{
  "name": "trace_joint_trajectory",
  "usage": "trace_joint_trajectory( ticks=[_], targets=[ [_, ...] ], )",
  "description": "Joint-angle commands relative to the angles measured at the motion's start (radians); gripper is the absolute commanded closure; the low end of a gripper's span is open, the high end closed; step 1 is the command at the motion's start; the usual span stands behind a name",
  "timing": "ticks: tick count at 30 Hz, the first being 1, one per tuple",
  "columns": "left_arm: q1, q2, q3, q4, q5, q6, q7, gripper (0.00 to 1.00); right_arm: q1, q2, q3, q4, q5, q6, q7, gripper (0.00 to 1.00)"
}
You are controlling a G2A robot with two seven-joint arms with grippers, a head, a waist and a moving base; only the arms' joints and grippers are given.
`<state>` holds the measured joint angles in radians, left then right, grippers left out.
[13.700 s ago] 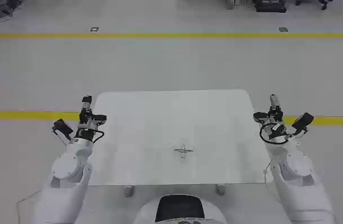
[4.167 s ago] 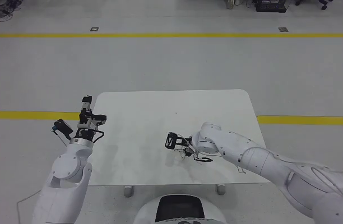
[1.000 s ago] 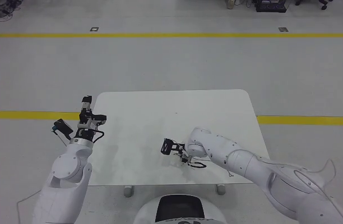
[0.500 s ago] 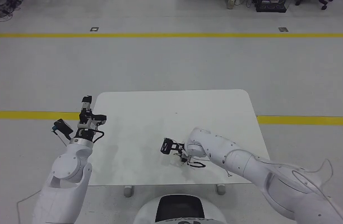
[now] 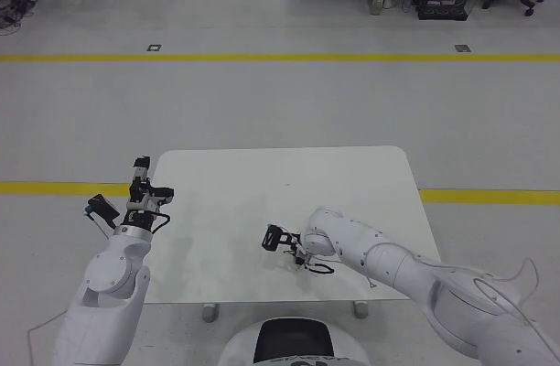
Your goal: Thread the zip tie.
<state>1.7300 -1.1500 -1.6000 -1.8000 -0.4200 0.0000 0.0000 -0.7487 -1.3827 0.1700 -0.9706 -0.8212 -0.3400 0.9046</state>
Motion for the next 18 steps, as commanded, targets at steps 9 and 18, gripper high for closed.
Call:
trace_joint_trajectory(
  ticks=[9,18],
  targets=[
    [0.000,0.000,0.000,0.000,0.000,0.000,0.000,0.00,-0.002,-0.014,0.000,0.034,0.005,0.000,-0.005,0.90],
    [0.000,0.000,0.000,0.000,0.000,0.000,0.000,0.00,-0.003,-0.027,0.000,0.064,0.002,0.000,-0.011,0.93]
  ],
)
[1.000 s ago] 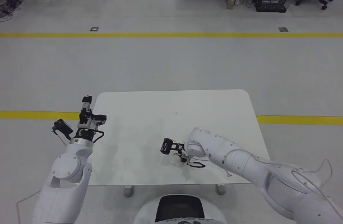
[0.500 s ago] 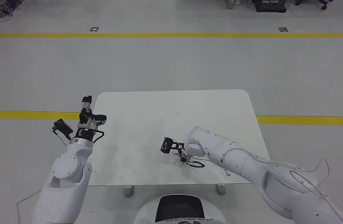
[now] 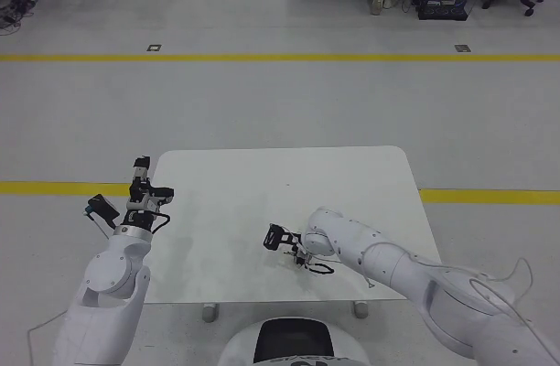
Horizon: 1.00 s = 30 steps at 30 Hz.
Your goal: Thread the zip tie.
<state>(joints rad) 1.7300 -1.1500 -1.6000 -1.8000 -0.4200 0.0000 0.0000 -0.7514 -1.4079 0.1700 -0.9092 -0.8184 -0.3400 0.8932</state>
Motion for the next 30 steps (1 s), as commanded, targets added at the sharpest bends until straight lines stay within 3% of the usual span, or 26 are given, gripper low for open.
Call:
trace_joint_trajectory(
  ticks=[1,13,16,18,30],
  targets=[
    [0.000,0.000,0.000,0.000,0.000,0.000,0.000,0.00,0.000,-0.003,0.000,0.005,-0.001,0.000,0.000,0.97],
    [0.000,0.000,0.000,0.000,0.000,0.000,0.000,0.00,0.002,0.000,0.000,-0.005,-0.016,0.000,-0.012,1.00],
    [0.000,0.000,0.000,0.000,0.000,0.000,0.000,0.00,0.001,0.005,0.000,-0.014,-0.018,0.000,-0.012,0.73],
    [0.000,0.000,0.000,0.000,0.000,0.000,0.000,0.00,0.000,0.007,0.000,-0.018,-0.018,0.000,-0.012,0.70],
    [0.000,0.000,0.000,0.000,0.000,0.000,0.000,0.00,0.000,0.011,0.000,-0.026,-0.021,0.000,-0.010,0.73]
  ],
)
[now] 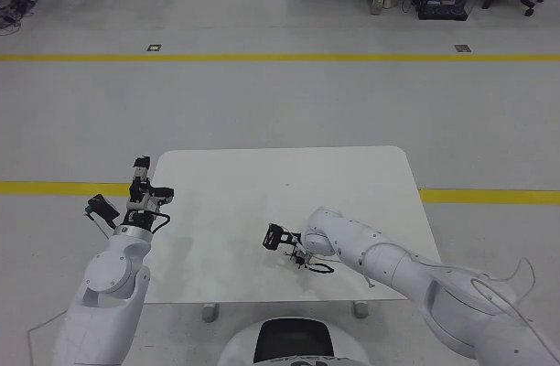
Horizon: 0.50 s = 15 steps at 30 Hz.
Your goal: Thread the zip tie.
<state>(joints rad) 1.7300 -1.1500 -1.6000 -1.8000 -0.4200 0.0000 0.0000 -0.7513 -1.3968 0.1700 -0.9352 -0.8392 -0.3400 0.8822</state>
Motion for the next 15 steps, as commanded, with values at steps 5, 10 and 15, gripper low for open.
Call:
trace_joint_trajectory(
  ticks=[5,10,15],
  targets=[
    [0.000,0.000,0.000,0.000,0.000,0.000,0.000,0.00,-0.002,-0.003,0.000,0.005,0.000,0.000,0.003,0.76],
    [0.000,0.000,0.000,0.000,0.000,0.000,0.000,0.00,-0.003,-0.009,0.000,0.017,0.002,0.000,0.004,0.83],
    [0.000,0.000,0.000,0.000,0.000,0.000,0.000,0.00,-0.001,-0.012,0.000,0.023,0.004,0.000,0.002,1.00]
  ],
)
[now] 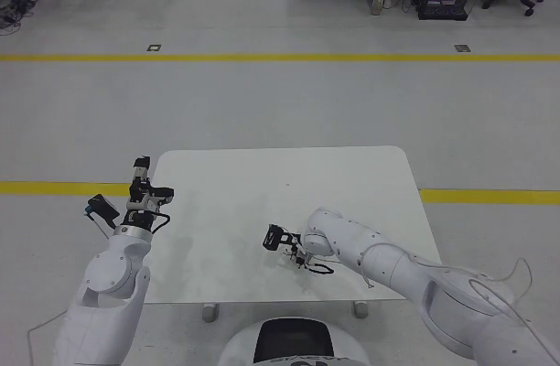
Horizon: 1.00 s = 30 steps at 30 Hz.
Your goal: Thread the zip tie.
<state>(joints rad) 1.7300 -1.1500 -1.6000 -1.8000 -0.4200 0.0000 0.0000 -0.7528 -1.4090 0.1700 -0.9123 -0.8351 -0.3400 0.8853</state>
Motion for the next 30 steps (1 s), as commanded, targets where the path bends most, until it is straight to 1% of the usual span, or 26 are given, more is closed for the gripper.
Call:
trace_joint_trajectory(
  ticks=[1,7,17,21,24,30],
  targets=[
    [0.000,0.000,0.000,0.000,0.000,0.000,0.000,0.00,0.002,0.001,0.000,0.001,-0.001,0.000,-0.002,1.00],
    [0.000,0.000,0.000,0.000,0.000,0.000,0.000,0.00,0.007,0.009,0.000,-0.008,-0.003,0.000,-0.008,1.00],
    [0.000,0.000,0.000,0.000,0.000,0.000,0.000,0.00,0.010,0.033,0.000,-0.054,-0.012,0.000,-0.014,1.00],
    [0.000,0.000,0.000,0.000,0.000,0.000,0.000,0.00,0.012,0.054,0.000,-0.092,-0.013,0.000,-0.020,1.00],
    [0.000,0.000,0.000,0.000,0.000,0.000,0.000,0.00,0.013,0.076,0.000,-0.127,-0.015,0.000,-0.019,1.00],
    [0.000,0.000,0.000,0.000,0.000,0.000,0.000,0.00,0.015,0.132,0.000,-0.211,-0.021,0.000,-0.027,1.00]
  ],
)
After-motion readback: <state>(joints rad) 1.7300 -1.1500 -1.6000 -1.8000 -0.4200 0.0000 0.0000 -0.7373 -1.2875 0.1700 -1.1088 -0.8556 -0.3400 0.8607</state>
